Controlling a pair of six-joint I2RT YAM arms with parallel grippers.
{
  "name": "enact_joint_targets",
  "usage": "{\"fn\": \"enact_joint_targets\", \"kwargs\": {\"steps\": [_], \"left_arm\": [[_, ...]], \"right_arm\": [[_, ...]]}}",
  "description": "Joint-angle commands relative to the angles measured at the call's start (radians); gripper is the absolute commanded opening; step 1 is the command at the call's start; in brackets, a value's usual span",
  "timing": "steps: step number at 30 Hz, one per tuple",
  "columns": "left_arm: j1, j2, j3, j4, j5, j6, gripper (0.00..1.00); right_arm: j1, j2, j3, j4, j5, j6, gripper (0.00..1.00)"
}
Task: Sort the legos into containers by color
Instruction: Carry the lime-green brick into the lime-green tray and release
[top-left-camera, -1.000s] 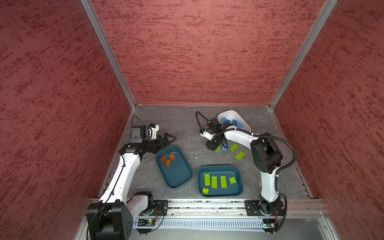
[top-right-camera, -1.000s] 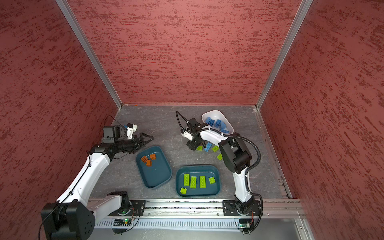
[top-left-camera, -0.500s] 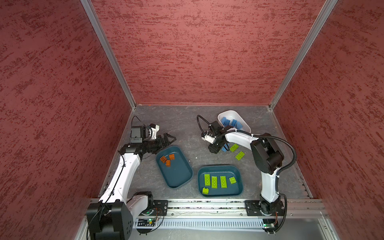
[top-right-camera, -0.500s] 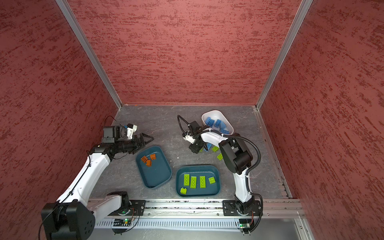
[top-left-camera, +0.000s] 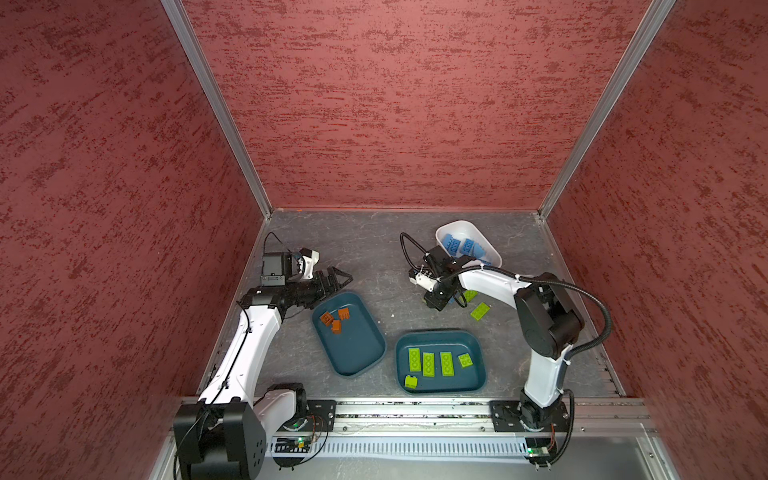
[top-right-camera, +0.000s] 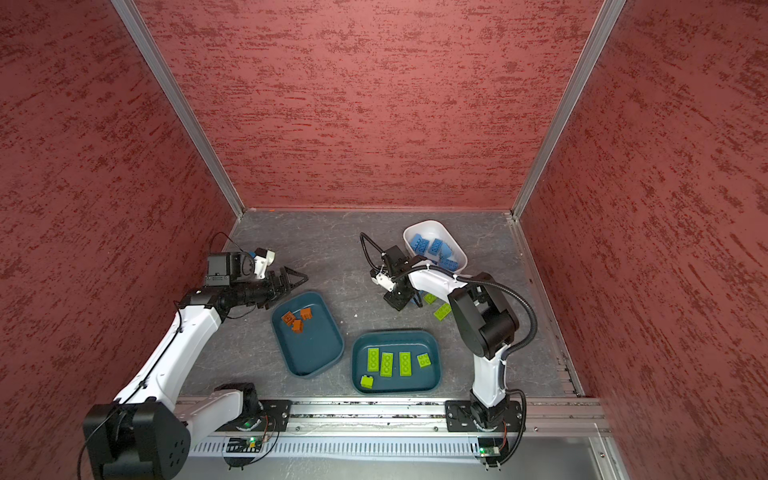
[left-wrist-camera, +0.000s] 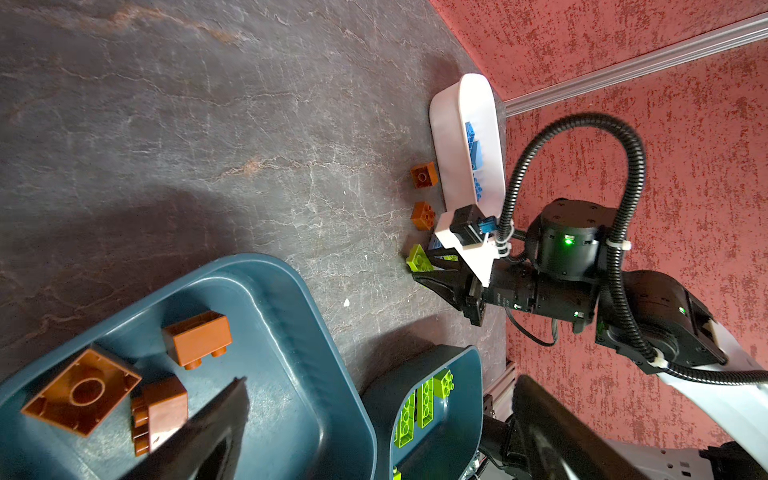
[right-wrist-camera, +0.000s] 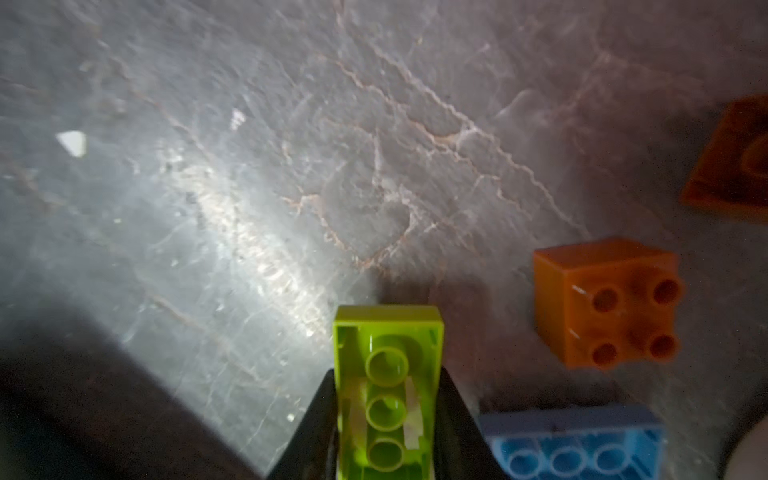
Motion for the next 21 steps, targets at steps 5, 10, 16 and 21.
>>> {"fn": "enact_joint_targets", "kwargs": {"steps": [5,10,16,21], "left_arm": [[-0.013,0.005,0.0,0.012,0.009,0.005,0.99],[-0.026,0.029,0.001,0.031,0.013,0.0,0.99],[-0.05,0.033,0.001,0.049,0.001,-0.011,0.99],[-0.057,0.027,-0.004,0.046,-0.007,-0.013,0.99]], "right_arm": [[0.06,-0.259,-0.083,-0.077,-0.122,0.096,0.24],[0.125,-0.4,-0.172,-0.158,-0.105,0.062,0.25],[0.172,-0.507,-0.229,-0.221,-0.078,0.003,0.25],[0.174,-0.496,-0.267,-0.258,0.014,-0.097,0.28]]}}
